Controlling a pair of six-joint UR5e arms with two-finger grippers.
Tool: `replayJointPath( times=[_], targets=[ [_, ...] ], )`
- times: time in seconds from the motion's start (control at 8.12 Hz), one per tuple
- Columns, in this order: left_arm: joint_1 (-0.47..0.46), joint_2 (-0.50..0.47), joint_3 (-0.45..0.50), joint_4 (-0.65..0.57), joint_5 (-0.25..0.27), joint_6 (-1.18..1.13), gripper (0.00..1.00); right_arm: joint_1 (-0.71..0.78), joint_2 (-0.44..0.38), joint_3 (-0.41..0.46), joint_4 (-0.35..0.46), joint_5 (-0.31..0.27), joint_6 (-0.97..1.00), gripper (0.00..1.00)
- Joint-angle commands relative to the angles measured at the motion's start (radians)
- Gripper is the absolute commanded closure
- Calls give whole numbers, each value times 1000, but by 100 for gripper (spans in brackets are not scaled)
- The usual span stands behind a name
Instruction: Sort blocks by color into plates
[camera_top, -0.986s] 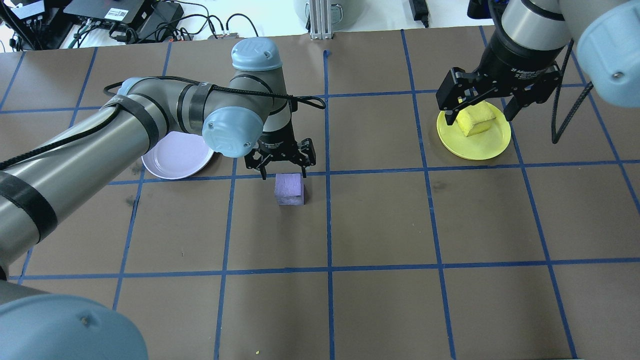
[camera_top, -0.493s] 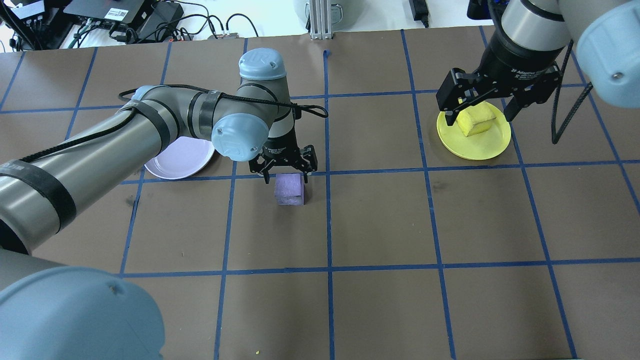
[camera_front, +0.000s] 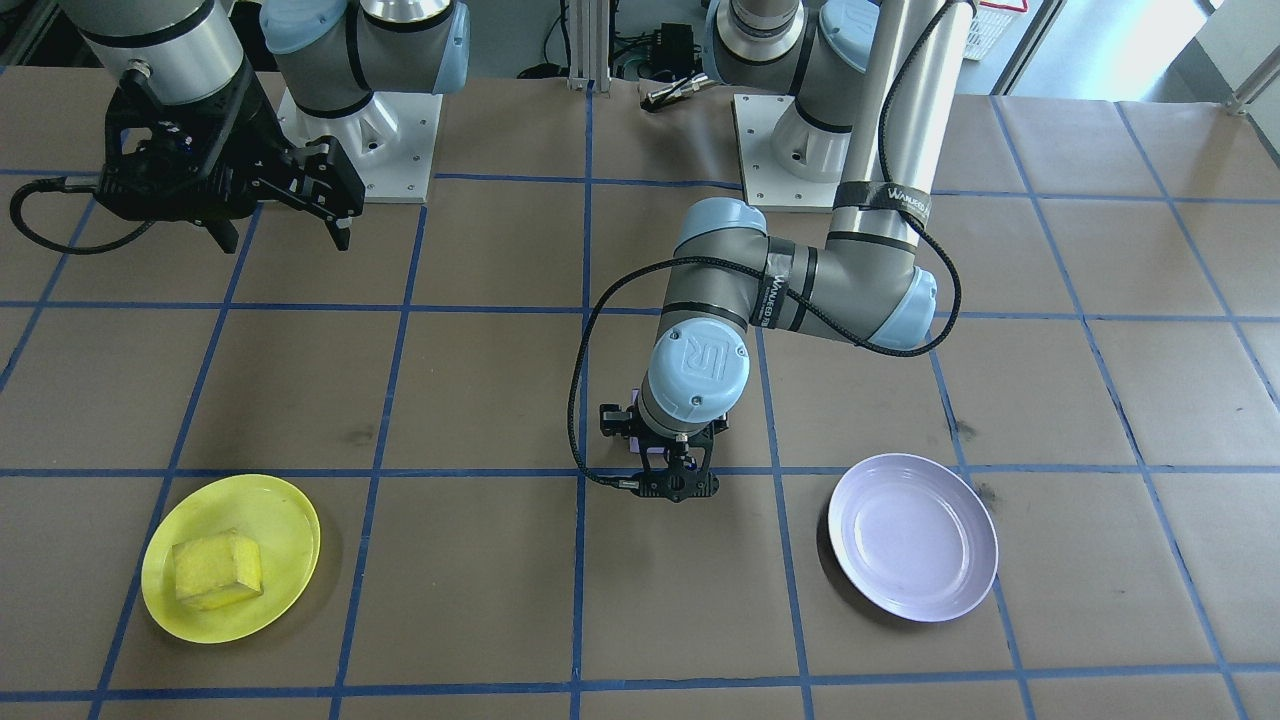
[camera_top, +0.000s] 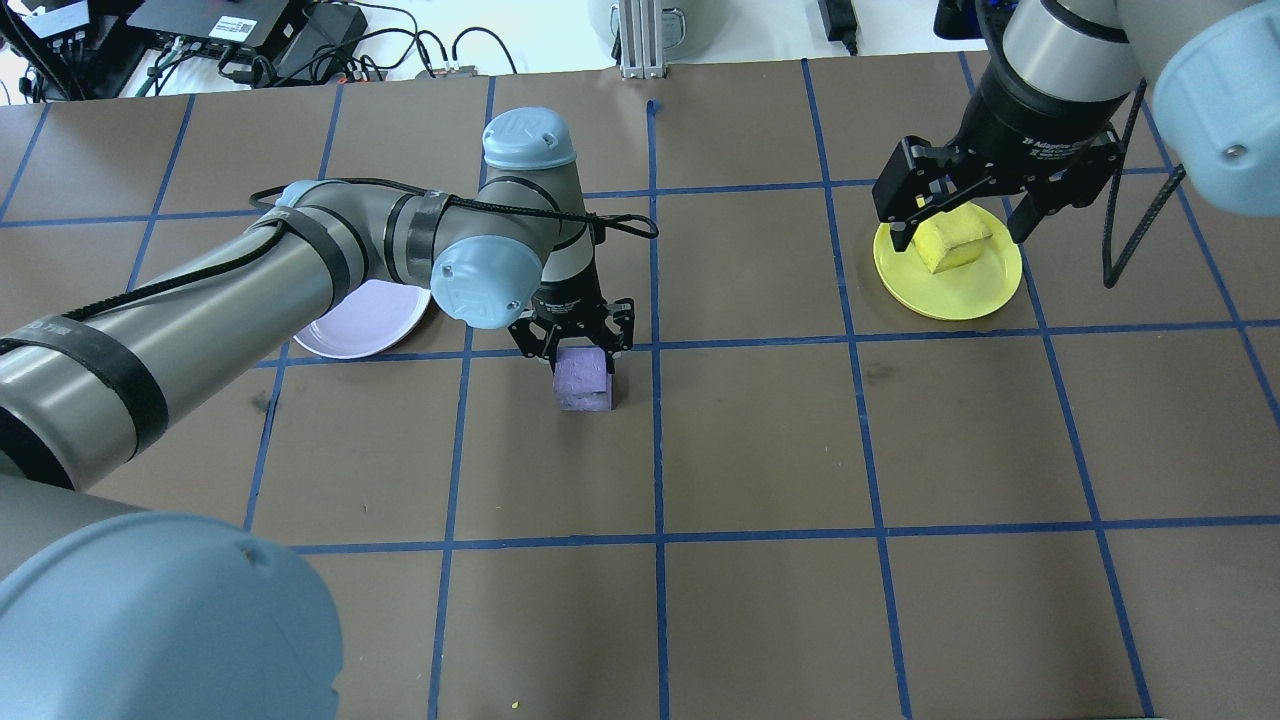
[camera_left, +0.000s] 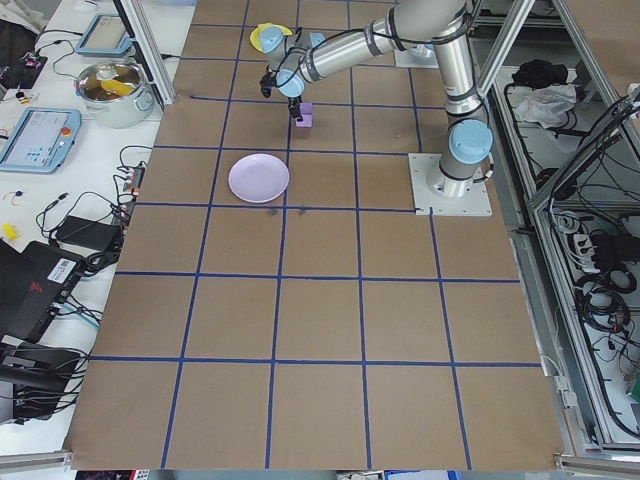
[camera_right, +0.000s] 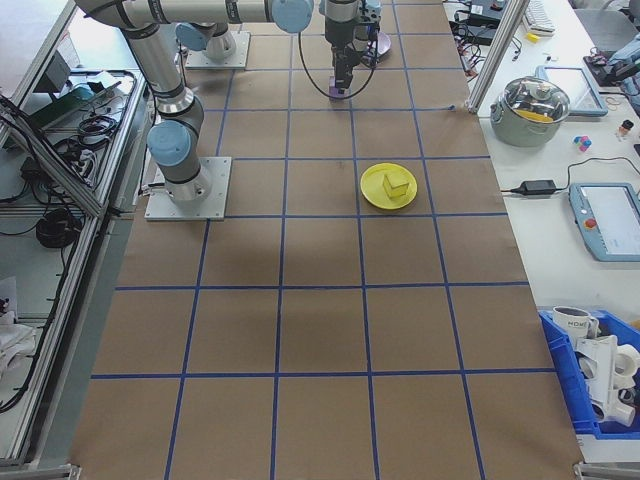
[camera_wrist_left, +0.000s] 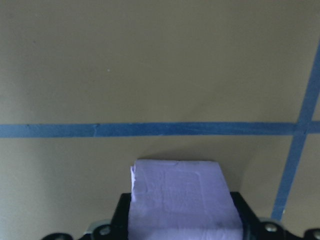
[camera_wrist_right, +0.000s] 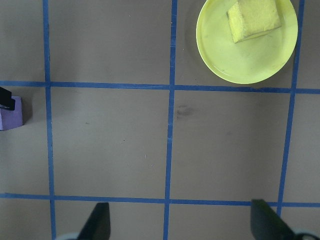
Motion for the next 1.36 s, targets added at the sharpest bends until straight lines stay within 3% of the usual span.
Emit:
replayJointPath(
  times=[0.0, 0.37, 0.49, 0.74, 1.23],
  targets=[
    [0, 27, 12, 9, -77, -42, 100, 0, 0, 0, 0, 0, 0, 0],
    [18, 82, 24, -17, -69, 13, 100, 0, 2, 0, 0, 0, 0, 0],
    [45, 103, 61, -20, -37, 107, 100, 0, 2, 0, -2, 0, 0, 0],
    [128, 125, 121, -58, 58, 290, 100, 0, 2, 0, 0, 0, -2, 0],
    [367, 115, 130, -51, 61, 510, 100, 0, 2, 0, 1, 0, -2, 0]
  ],
)
